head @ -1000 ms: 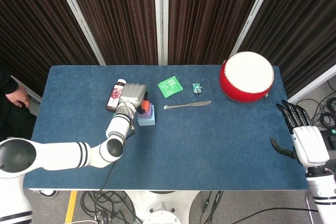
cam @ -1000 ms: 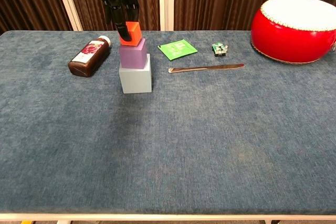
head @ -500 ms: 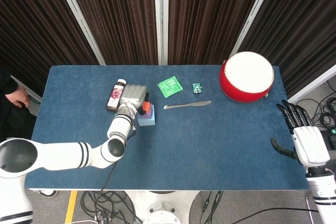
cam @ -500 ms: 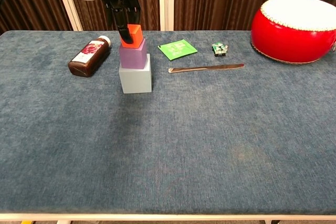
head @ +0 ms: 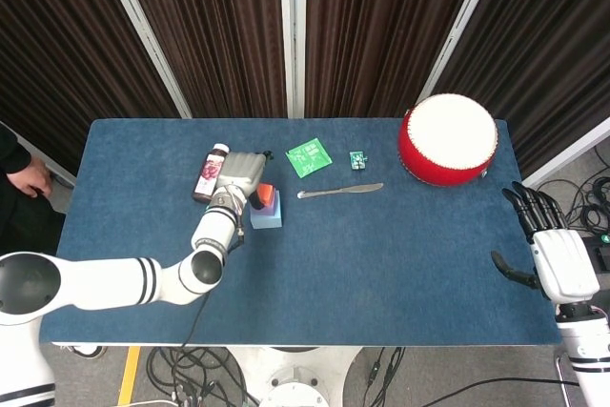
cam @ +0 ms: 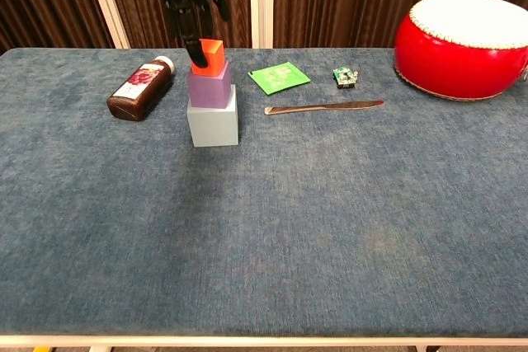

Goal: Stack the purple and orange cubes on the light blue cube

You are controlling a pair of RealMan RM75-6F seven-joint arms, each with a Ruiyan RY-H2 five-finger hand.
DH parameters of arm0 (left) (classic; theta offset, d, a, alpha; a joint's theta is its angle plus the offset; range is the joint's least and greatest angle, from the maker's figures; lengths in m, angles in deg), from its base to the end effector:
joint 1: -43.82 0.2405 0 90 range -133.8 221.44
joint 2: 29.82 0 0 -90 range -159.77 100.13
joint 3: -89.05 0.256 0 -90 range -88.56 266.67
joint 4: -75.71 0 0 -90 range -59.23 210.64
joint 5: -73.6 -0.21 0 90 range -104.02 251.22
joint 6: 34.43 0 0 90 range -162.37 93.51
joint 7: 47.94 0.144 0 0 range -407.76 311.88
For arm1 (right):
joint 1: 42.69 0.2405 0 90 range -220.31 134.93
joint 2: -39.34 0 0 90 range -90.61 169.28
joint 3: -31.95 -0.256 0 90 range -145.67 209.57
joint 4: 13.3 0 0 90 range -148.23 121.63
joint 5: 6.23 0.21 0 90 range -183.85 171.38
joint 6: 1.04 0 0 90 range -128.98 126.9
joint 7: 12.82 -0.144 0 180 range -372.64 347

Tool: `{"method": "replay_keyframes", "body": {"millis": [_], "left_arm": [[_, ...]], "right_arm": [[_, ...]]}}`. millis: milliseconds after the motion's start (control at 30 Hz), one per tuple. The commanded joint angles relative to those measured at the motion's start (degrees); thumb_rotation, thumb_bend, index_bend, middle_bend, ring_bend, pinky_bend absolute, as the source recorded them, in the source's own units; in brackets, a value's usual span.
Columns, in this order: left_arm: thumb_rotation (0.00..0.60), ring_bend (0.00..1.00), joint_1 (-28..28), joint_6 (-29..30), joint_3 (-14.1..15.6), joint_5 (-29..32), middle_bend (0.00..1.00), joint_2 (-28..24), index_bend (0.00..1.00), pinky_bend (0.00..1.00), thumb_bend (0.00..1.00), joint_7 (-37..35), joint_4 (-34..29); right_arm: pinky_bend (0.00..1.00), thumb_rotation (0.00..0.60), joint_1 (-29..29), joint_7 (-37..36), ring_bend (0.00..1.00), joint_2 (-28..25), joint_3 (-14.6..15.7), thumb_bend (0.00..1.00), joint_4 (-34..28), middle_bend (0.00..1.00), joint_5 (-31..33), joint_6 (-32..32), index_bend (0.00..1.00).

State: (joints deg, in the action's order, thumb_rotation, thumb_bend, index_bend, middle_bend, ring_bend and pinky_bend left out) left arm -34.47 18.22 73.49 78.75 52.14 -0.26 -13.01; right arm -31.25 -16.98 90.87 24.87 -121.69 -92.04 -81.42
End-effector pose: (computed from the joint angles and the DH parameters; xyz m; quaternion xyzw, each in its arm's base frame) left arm -0.0161 0.4185 0.0093 -0.7159 -0.4706 -0.2374 0.4579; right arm -0.2397 -0.2202 0.1985 0.6044 -0.3910 0.4603 0.5196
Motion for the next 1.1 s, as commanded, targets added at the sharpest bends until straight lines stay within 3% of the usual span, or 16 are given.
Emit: {"method": "replay_keyframes", "body": {"millis": [33, 200, 333, 400, 467, 533, 600, 667, 800, 1100], "left_arm": [[0.600, 0.28, -0.2, 1.1, -0.7, 0.3, 0.32, -1.8, 0.21, 0.35, 0.16, 0.2, -2.0], [0.600, 0.25, -1.8, 6.0, 0.8, 5.2, 0.28, -8.5, 0.21, 0.32, 0.16, 6.2, -9.9], [0.600, 0.25, 1.3, 13.2, 3.9, -1.6, 0.28, -14.3, 0.21, 0.32, 0.16, 5.9, -20.1], [0.600, 0.25, 5.8, 17.7, 6.3, -11.6, 0.28, -16.3, 0.21, 0.31, 0.16, 1.6, -25.3], [0.600, 0.25, 12.3, 23.6, 10.7, -28.7, 0.28, -16.5, 0.21, 0.31, 0.14, -4.3, -27.7], [0.600, 0.25, 18.8, 31.6, 17.7, -47.3, 0.28, -15.0, 0.21, 0.31, 0.13, -7.2, -26.0], [0.600, 0.25, 24.8, 39.2, 23.6, -61.3, 0.28, -12.6, 0.21, 0.31, 0.12, -8.8, -21.9], [0.600, 0.24, 29.2, 43.9, 26.6, -68.2, 0.28, -10.8, 0.21, 0.31, 0.12, -9.6, -19.0], [0.600, 0.23, 36.0, 49.3, 29.2, -74.8, 0.28, -8.3, 0.21, 0.30, 0.10, -9.2, -15.4], [0.600, 0.21, 46.7, 52.0, 29.8, -79.2, 0.26, -5.6, 0.21, 0.28, 0.09, -9.6, -11.9]], "right_arm": [[0.00, 0.600, 0.0, -0.1, 0.00, 0.0, 0.0, 0.22, 0.0, 0.00, 0.0, -0.1, 0.00], [0.00, 0.600, -0.1, -0.7, 0.00, -0.2, -0.1, 0.21, 0.1, 0.00, 0.0, -0.2, 0.00], [0.00, 0.600, -0.2, -1.2, 0.00, -0.5, -0.2, 0.21, 0.1, 0.00, 0.0, -0.4, 0.00], [0.00, 0.600, -0.1, -1.2, 0.00, -0.4, -0.2, 0.21, 0.0, 0.00, 0.0, -0.4, 0.00], [0.00, 0.600, 0.0, -0.8, 0.00, -0.3, -0.1, 0.21, -0.1, 0.00, -0.1, -0.2, 0.00], [0.00, 0.600, 0.2, -0.2, 0.00, -0.1, -0.1, 0.21, -0.2, 0.00, -0.1, 0.2, 0.00], [0.00, 0.600, 0.4, 0.4, 0.00, 0.1, 0.1, 0.21, -0.3, 0.00, -0.2, 0.5, 0.00], [0.00, 0.600, 0.5, 0.9, 0.00, 0.3, 0.1, 0.21, -0.4, 0.00, -0.3, 0.8, 0.00], [0.00, 0.600, 0.7, 1.7, 0.00, 0.7, 0.4, 0.21, -0.5, 0.00, -0.7, 1.1, 0.00], [0.00, 0.600, 1.3, 4.4, 0.00, 2.0, 1.3, 0.21, -0.8, 0.00, -2.4, 2.1, 0.00]]}}
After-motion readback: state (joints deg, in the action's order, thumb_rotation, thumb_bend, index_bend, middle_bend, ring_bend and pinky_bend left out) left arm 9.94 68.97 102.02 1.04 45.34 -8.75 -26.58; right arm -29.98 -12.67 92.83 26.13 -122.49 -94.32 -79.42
